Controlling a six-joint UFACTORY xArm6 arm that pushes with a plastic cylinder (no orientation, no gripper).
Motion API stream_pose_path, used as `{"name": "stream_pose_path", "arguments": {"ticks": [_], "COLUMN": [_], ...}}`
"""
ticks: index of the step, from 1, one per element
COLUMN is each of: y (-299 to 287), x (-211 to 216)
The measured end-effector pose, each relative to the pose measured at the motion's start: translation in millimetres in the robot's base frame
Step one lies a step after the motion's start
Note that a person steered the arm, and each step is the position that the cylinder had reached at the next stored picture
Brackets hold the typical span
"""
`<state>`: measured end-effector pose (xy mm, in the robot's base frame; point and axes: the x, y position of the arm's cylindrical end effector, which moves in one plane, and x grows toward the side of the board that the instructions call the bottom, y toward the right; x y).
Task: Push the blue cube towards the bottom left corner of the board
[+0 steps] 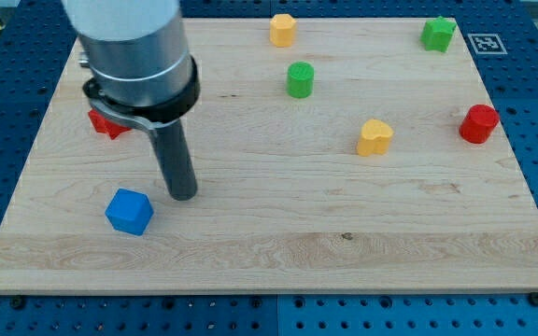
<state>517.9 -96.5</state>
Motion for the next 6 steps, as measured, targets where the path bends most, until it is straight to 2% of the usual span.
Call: {"name": "stream_pose_path", "arguments": {"ticks": [2, 4, 6], "y": [2.5, -41.1, -67.1], "x": [39.8, 38.8, 5.7]}}
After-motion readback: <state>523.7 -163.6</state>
